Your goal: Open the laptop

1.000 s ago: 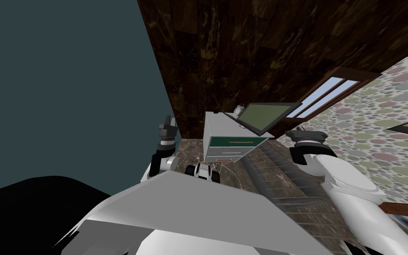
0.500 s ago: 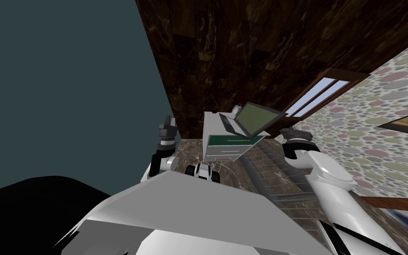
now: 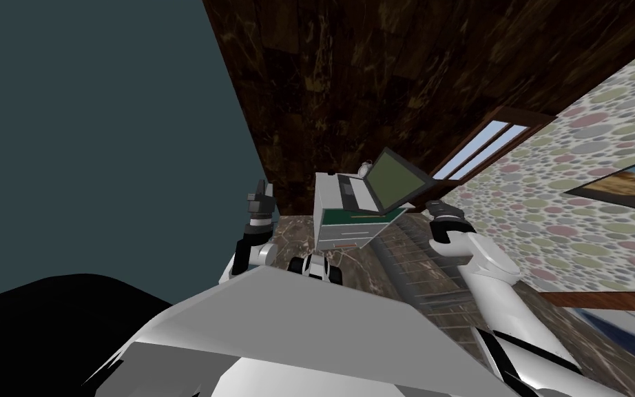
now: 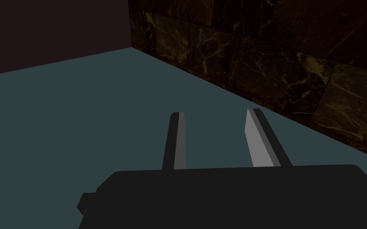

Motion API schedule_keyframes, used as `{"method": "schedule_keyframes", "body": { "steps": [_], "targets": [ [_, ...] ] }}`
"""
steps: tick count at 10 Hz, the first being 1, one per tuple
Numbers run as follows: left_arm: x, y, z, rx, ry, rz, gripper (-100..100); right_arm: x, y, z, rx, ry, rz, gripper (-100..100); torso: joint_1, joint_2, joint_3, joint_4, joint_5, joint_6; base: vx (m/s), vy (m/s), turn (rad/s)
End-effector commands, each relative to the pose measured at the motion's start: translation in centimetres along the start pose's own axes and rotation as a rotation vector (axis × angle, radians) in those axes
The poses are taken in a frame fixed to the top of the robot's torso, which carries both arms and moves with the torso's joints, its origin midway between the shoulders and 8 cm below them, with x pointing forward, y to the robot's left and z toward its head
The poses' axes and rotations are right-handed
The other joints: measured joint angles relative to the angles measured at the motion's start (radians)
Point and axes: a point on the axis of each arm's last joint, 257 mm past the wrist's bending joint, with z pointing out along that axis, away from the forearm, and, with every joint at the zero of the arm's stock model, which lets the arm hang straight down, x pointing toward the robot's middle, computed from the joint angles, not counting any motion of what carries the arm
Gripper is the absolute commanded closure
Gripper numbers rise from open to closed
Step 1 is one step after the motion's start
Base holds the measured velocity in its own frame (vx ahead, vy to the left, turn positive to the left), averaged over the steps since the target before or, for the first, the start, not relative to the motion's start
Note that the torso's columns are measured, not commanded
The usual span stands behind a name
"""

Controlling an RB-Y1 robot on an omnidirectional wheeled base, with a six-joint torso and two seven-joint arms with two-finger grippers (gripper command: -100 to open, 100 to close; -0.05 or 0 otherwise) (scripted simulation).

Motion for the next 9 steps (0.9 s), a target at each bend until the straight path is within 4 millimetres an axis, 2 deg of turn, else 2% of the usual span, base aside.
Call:
{"method": "schedule_keyframes", "body": {
  "steps": [1,4,5,7,8,9],
  "targets": [
    [0.0,0.0,0.0,0.000,0.000,0.000,0,0.7,2.4,0.9,-0.010,0.011,0.230,100,0.003,-0.003,-0.002,-0.001,0.001,0.000,-0.012,-0.018,0.017],
    [0.0,0.0,0.0,0.000,0.000,0.000,0,0.8,2.7,1.1,-0.013,0.024,0.357,100,0.004,-0.005,-0.003,-0.002,0.001,0.000,0.006,0.005,-0.001],
    [0.0,0.0,0.0,0.000,0.000,0.000,0,4.5,5.2,1.3,-0.010,0.086,0.476,100,0.003,-0.004,-0.002,-0.001,0.001,0.000,-0.046,-0.049,-0.208],
    [0.0,0.0,0.0,0.000,0.000,0.000,0,5.7,7.7,1.9,-0.012,0.116,0.656,100,-0.001,0.000,0.000,0.000,0.000,0.000,-0.058,-0.050,-0.027],
    [0.0,0.0,0.0,0.000,0.000,0.000,0,4.5,8.8,2.5,-0.029,0.106,0.725,100,0.003,-0.003,-0.002,-0.001,0.001,0.000,-0.018,-0.011,0.016],
    [0.0,0.0,0.0,0.000,0.000,0.000,0,4.6,8.9,2.5,-0.026,0.113,0.780,100,0.005,-0.005,-0.003,-0.001,0.002,0.000,0.000,0.000,0.000]
  ]
}}
